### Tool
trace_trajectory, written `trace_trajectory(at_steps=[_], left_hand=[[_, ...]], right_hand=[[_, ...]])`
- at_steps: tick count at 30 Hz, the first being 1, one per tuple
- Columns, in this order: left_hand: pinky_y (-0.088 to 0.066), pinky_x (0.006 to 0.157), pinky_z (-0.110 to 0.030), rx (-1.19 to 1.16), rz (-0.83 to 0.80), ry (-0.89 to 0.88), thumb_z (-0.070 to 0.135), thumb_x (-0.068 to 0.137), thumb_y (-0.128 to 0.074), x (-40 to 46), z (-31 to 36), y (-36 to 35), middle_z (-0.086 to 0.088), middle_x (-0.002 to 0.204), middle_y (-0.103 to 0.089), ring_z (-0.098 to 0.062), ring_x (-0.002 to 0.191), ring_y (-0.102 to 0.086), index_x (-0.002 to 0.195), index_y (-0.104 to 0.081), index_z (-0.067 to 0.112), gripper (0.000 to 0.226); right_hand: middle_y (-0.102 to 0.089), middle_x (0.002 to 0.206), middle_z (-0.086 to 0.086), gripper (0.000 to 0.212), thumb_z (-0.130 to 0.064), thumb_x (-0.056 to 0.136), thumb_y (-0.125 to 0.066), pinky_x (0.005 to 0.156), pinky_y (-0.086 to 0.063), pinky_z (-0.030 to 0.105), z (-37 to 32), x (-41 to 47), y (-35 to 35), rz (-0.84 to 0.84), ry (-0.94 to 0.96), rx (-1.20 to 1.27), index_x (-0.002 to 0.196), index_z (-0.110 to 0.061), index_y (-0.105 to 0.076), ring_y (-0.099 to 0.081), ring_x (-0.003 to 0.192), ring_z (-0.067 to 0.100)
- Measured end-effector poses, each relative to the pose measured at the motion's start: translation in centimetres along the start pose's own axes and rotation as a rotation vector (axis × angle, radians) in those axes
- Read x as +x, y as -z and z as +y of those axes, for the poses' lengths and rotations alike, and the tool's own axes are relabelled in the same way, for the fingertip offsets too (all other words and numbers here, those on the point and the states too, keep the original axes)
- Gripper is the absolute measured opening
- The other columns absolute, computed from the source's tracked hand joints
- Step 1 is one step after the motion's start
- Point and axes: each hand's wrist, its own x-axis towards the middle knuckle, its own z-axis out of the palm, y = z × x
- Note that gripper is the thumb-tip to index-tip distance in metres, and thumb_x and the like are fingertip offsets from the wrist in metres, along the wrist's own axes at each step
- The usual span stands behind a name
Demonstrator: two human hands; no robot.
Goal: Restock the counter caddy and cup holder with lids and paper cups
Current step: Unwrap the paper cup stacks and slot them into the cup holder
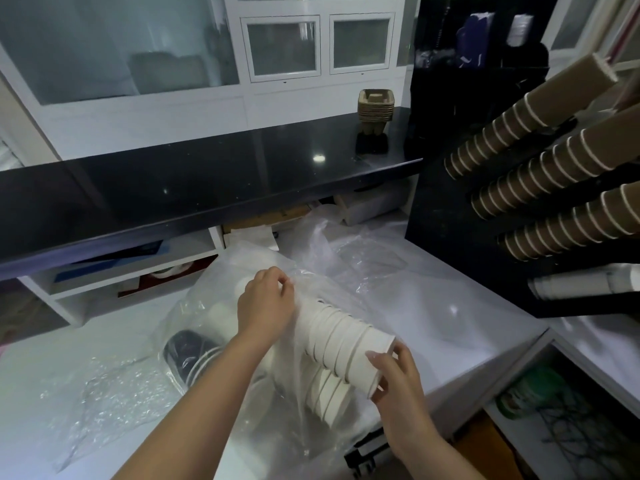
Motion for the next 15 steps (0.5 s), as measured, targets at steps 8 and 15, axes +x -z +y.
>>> trace_trajectory(at_steps=[8,15], left_hand=[[-0.045,0.069,-0.030,-0.024,0.023,0.000,0.027,0.101,-0.042,0.8,-0.7,0.1,-0.002,0.096,-0.061,-0.018,0.081,-0.057,0.097,-0.052,0.017,0.014],[-0.046,0.074,-0.030,-0.059,-0.002,-0.015,0.025,0.103,-0.038,0.3,-0.4,-0.1,-0.001,0.098,-0.062,-0.021,0.087,-0.058,0.114,-0.052,0.018,0.019]], right_hand=[[-0.065,0.112,0.009,0.025,-0.009,0.088,-0.052,0.085,-0.048,0.049,-0.4,-0.2,2.4,0.096,-0.021,0.085,0.108,-0.021,-0.061,-0.060,0.101,0.029],[-0.059,0.116,0.011,0.025,-0.010,0.090,-0.047,0.076,-0.052,0.045,-1.8,-0.4,3.4,0.130,-0.018,0.137,0.112,-0.017,-0.058,-0.058,0.100,0.031]])
